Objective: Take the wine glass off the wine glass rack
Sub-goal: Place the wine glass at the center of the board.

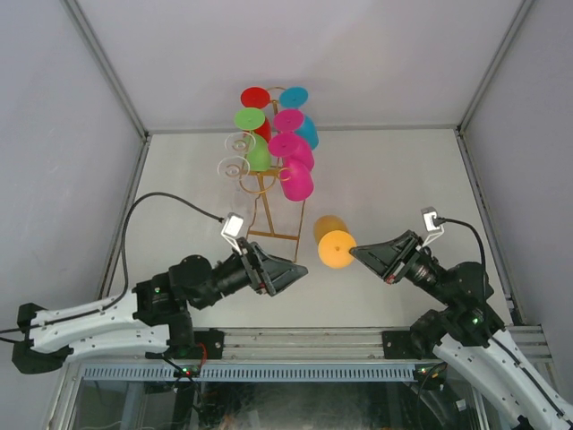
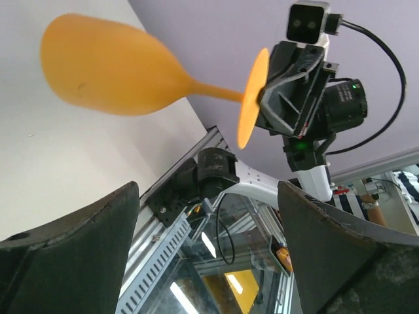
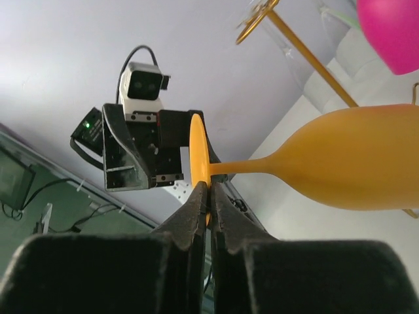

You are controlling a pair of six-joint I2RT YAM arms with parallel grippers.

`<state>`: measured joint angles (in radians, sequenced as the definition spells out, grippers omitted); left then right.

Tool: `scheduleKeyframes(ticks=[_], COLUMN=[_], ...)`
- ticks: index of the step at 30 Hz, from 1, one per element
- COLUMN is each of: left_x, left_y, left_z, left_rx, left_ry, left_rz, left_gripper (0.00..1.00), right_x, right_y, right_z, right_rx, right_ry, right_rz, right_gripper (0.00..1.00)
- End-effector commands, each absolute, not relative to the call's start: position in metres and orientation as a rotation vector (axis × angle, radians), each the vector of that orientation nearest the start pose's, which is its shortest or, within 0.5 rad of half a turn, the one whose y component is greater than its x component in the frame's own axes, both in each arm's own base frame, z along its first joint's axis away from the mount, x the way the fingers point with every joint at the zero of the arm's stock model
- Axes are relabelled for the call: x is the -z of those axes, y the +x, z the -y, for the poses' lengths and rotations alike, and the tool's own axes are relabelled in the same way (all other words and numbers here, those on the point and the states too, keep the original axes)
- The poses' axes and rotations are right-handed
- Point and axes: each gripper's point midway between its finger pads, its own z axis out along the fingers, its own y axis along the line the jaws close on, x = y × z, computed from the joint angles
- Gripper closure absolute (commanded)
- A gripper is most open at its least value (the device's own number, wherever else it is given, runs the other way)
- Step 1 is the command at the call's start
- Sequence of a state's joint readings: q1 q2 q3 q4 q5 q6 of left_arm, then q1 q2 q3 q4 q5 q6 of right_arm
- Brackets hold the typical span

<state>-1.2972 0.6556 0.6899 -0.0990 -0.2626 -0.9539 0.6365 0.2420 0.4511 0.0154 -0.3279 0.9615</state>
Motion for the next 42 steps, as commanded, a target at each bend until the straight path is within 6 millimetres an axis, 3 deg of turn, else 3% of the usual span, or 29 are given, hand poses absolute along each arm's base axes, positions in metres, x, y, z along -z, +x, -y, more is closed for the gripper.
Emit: scheduleKeyframes(ticks=[1, 6, 12, 19, 23, 27, 29, 32, 35, 39, 42], left_x=[-0.358, -0.370, -0.363, -0.360, -0.357, -0.351, -0.351, -0.351, -0.352, -0.350, -0.349], left_y=[0.091, 0.083, 0.077, 0.075, 0.077, 0.078, 0.077, 0.071, 0.063, 0.057, 0.057], left_z=[0.306, 0.327, 0.342, 0.342, 0.343, 0.342, 0.341, 0.341, 0.343, 0.347, 0.348], left_rx=[1.582, 1.617, 1.638, 1.648, 1.642, 1.637, 1.636, 1.644, 1.664, 1.678, 1.681], left_ry=[0.115, 0.212, 0.265, 0.267, 0.256, 0.247, 0.261, 0.315, 0.376, 0.433, 0.432], left_rz=[-1.659, -1.635, -1.675, -1.673, -1.674, -1.683, -1.674, -1.662, -1.649, -1.651, -1.660], left_gripper=[0.12, 0.22, 0.46, 0.66, 0.86, 0.98, 1.00, 1.00, 1.00, 1.00, 0.99], right_x=[-0.323, -0.324, -0.331, -0.340, -0.341, -0.339, -0.337, -0.334, -0.332, -0.332, -0.336], right_y=[0.109, 0.103, 0.099, 0.089, 0.087, 0.086, 0.085, 0.088, 0.090, 0.095, 0.094], right_z=[-0.210, -0.214, -0.210, -0.215, -0.219, -0.222, -0.222, -0.222, -0.225, -0.229, -0.228], right_rx=[-1.589, -1.626, -1.627, -1.695, -1.699, -1.693, -1.673, -1.636, -1.624, -1.623, -1.613], right_ry=[-0.177, -0.214, -0.231, -0.293, -0.330, -0.365, -0.384, -0.396, -0.413, -0.404, -0.428], right_rz=[-1.516, -1.522, -1.476, -1.451, -1.474, -1.492, -1.502, -1.534, -1.575, -1.605, -1.580], right_gripper=[1.00, 1.00, 1.00, 1.00, 1.00, 1.00, 0.95, 0.76, 0.70, 0.83, 1.00])
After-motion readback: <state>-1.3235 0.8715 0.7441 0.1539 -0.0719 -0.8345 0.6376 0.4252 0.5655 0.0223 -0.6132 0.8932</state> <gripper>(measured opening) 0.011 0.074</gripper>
